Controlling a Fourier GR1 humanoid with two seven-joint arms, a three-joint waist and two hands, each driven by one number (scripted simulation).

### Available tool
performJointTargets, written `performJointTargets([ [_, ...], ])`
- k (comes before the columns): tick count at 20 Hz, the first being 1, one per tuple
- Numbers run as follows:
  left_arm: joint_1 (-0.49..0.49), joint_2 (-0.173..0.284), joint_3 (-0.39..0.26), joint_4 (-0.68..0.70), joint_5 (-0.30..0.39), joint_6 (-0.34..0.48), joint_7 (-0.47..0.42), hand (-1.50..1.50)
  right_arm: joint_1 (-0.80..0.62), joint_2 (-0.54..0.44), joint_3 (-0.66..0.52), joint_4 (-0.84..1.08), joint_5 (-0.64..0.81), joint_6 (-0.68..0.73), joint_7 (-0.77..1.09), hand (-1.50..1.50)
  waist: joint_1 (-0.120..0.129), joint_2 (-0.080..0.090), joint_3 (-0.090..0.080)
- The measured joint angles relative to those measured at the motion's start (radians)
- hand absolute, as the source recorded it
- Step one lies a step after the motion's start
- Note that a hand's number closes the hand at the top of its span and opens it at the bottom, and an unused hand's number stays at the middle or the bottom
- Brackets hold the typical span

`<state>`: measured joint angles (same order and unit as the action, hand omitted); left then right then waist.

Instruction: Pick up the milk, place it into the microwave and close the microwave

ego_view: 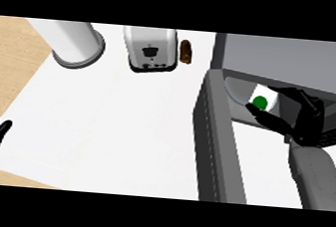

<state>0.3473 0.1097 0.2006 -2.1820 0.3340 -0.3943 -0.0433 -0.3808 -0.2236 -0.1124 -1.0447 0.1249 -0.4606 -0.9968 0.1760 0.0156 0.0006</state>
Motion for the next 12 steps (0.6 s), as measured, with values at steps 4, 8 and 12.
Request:
performJointTargets([
  [4, -0.017, 0.004, -0.016, 0.007, -0.011, -0.004, 0.005, -1.5, 0.023, 0.01, 0.01, -0.003, 0.01, -0.003, -0.003, -1.5, 0.021, 0.01, 0.0],
  [8, -0.035, 0.004, -0.035, 0.015, -0.022, -0.007, 0.01, -1.5, 0.025, 0.037, 0.039, 0.02, 0.011, 0.012, 0.001, -1.5, 0.041, 0.018, 0.002],
  [12, -0.049, 0.003, -0.057, 0.021, -0.036, -0.011, 0.012, -1.5, -0.002, 0.067, 0.047, 0.056, 0.0, 0.016, 0.02, -1.5, 0.051, 0.021, 0.004],
])
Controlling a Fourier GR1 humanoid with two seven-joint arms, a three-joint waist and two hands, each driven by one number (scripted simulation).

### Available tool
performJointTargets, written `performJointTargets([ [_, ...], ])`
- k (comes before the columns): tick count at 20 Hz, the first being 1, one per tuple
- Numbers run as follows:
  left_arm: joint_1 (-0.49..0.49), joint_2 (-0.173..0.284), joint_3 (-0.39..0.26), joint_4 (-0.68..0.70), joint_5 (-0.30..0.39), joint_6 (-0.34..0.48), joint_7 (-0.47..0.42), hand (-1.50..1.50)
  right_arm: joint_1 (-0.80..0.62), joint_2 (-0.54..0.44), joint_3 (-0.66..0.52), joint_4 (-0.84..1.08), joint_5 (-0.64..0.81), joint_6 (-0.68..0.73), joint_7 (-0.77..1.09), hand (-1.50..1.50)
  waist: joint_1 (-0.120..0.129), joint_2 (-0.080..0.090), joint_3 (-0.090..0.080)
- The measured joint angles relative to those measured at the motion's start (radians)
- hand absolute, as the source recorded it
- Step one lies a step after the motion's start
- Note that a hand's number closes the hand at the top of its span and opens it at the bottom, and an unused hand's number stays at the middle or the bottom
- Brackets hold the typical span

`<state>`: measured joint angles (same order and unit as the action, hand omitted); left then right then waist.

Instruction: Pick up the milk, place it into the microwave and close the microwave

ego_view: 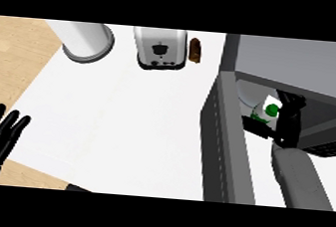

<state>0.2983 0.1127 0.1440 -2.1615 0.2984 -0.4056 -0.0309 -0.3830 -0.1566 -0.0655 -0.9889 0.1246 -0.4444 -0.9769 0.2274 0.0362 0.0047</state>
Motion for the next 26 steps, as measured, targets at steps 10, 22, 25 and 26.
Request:
performJointTargets([
  [10, -0.022, -0.022, -0.046, -0.001, -0.045, 0.02, 0.015, -1.5, -0.312, -0.022, -0.005, 0.315, 0.028, 0.065, 0.355, -1.5, 0.0, 0.025, -0.003],
  [22, -0.037, -0.068, -0.093, -0.006, -0.111, 0.07, 0.027, -1.5, -0.537, -0.015, -0.026, 0.603, 0.035, 0.212, 0.413, -1.5, -0.063, 0.031, 0.006],
  [25, -0.033, -0.078, -0.104, -0.005, -0.127, 0.078, 0.025, -1.5, -0.559, -0.009, -0.045, 0.653, 0.026, 0.225, 0.39, -1.5, -0.076, 0.028, 0.006],
  [26, -0.037, -0.083, -0.111, -0.005, -0.137, 0.085, 0.027, -1.5, -0.567, -0.005, -0.051, 0.668, 0.024, 0.227, 0.384, -1.5, -0.083, 0.026, 0.005],
])
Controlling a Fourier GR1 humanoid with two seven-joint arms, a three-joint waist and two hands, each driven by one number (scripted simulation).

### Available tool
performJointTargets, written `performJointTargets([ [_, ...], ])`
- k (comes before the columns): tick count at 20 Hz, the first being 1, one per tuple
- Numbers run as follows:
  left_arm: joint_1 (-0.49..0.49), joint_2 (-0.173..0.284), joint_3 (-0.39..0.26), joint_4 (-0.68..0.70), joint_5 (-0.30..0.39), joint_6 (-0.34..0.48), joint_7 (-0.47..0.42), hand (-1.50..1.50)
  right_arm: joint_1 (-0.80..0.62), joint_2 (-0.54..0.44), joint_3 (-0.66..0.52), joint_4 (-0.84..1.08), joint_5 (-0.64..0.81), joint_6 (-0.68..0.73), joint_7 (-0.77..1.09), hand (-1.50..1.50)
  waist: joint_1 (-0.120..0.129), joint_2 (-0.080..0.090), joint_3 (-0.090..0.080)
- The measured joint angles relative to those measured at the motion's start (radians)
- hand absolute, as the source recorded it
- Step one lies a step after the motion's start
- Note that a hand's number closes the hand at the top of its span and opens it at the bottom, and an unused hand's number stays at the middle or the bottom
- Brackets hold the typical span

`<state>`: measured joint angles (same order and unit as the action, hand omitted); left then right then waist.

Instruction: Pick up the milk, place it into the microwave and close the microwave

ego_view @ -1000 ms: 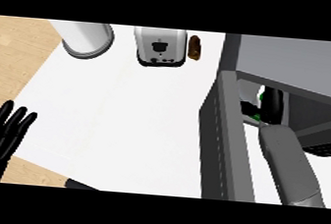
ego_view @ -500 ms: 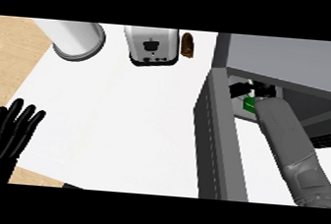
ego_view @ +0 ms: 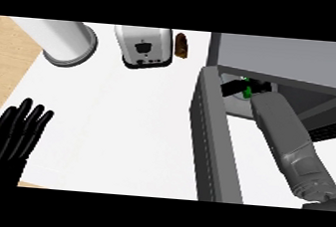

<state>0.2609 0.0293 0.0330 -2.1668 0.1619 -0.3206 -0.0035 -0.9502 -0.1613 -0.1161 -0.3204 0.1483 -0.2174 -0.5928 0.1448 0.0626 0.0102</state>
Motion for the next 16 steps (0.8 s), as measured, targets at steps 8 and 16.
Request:
performJointTargets([
  [8, 0.006, -0.023, -0.067, 0.03, -0.063, 0.013, -0.014, -1.5, -0.023, -0.013, -0.064, 0.09, -0.041, 0.047, -0.088, -1.5, -0.041, -0.017, -0.005],
  [16, -0.019, -0.015, -0.109, 0.121, -0.089, -0.019, -0.043, -1.5, 0.01, -0.014, -0.105, 0.145, -0.077, 0.196, -0.195, -1.5, -0.08, -0.032, -0.007],
])
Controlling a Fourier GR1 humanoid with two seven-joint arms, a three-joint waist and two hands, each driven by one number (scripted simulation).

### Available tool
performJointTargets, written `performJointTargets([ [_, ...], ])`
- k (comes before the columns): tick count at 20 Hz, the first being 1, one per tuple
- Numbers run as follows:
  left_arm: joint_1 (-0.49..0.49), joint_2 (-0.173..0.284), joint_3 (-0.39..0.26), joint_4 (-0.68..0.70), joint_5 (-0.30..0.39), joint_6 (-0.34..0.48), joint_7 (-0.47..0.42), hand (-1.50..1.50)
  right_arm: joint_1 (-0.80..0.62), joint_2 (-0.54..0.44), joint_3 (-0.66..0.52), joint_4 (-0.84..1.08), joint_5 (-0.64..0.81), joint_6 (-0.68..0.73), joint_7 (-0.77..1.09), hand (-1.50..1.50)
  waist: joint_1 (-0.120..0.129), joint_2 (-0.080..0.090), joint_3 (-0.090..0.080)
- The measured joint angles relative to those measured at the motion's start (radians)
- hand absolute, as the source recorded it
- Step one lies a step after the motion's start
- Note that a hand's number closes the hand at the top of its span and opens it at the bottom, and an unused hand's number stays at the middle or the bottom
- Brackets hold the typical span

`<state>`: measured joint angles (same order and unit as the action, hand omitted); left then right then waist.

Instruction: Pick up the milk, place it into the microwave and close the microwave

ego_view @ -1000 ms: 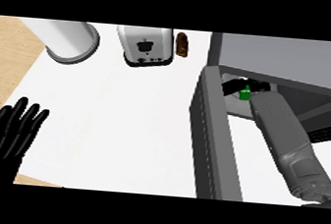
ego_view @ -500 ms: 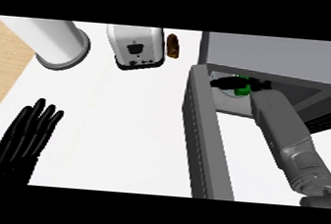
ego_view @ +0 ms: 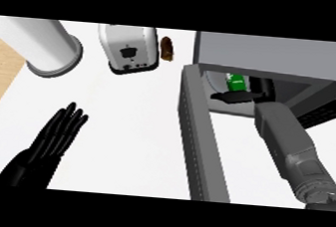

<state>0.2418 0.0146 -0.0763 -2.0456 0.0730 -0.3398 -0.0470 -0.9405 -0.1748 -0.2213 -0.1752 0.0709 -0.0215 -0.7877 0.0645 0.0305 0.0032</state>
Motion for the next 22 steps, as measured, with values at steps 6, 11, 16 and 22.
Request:
performJointTargets([
  [6, -0.07, 0.036, -0.035, 0.063, -0.012, -0.054, 0.028, 1.5, 0.07, 0.0, -0.01, 0.007, -0.011, 0.082, -0.084, -1.5, -0.03, -0.013, -0.001],
  [11, -0.116, 0.033, -0.086, 0.141, -0.089, -0.064, -0.006, 1.5, 0.14, 0.0, 0.002, -0.023, -0.006, 0.121, -0.131, -1.5, -0.048, -0.022, -0.002],
  [16, -0.16, 0.008, -0.13, 0.225, -0.151, -0.042, -0.011, 1.5, 0.228, 0.003, 0.034, -0.118, -0.003, 0.178, -0.134, -1.5, -0.059, -0.031, -0.002],
  [22, -0.249, 0.009, -0.176, 0.359, -0.233, -0.051, -0.013, 1.5, 0.334, -0.006, 0.074, -0.246, -0.003, 0.242, -0.113, -1.5, -0.08, -0.039, -0.001],
])
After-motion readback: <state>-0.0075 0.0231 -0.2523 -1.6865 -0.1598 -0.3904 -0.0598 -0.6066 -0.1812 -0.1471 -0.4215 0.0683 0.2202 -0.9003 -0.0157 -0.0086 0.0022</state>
